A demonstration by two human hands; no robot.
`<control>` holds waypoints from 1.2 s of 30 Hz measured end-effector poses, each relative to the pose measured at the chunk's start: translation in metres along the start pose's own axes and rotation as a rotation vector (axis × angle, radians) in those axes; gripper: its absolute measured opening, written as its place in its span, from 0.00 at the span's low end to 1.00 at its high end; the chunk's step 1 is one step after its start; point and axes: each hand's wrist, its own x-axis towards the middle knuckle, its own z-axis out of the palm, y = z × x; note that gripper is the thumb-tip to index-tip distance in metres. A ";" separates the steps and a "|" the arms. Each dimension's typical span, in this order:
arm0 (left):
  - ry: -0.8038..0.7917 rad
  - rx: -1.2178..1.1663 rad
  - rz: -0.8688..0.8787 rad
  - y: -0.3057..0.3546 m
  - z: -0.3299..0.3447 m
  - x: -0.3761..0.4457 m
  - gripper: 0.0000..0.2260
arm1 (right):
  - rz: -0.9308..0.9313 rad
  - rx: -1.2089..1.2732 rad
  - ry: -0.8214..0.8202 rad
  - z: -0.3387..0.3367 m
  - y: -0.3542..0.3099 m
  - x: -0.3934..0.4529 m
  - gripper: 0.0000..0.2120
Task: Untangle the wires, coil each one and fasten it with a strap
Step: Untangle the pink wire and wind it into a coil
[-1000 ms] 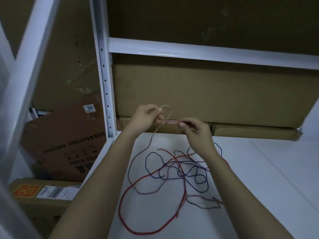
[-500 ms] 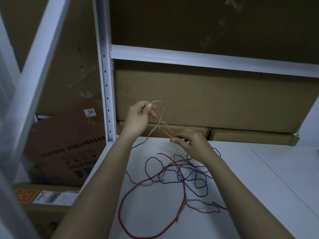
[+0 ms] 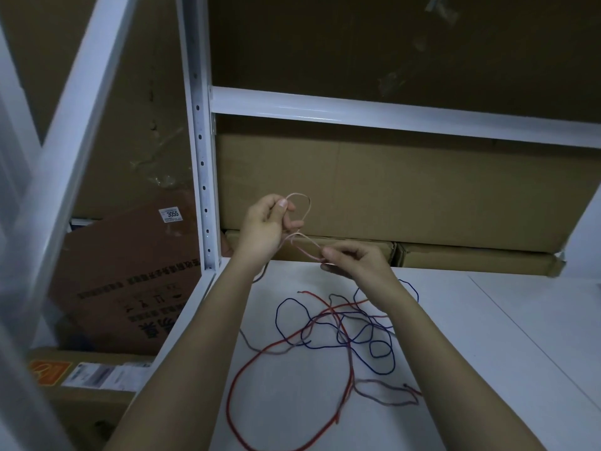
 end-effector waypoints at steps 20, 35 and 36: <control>0.244 -0.073 0.045 -0.006 -0.010 0.012 0.10 | -0.144 -0.663 -0.039 -0.009 0.027 -0.008 0.11; 0.156 0.031 0.092 -0.011 -0.001 0.009 0.09 | 0.377 0.167 0.018 0.003 0.020 -0.006 0.14; 0.148 0.039 0.099 -0.011 0.000 0.008 0.08 | 0.346 0.144 0.046 0.004 0.020 -0.004 0.15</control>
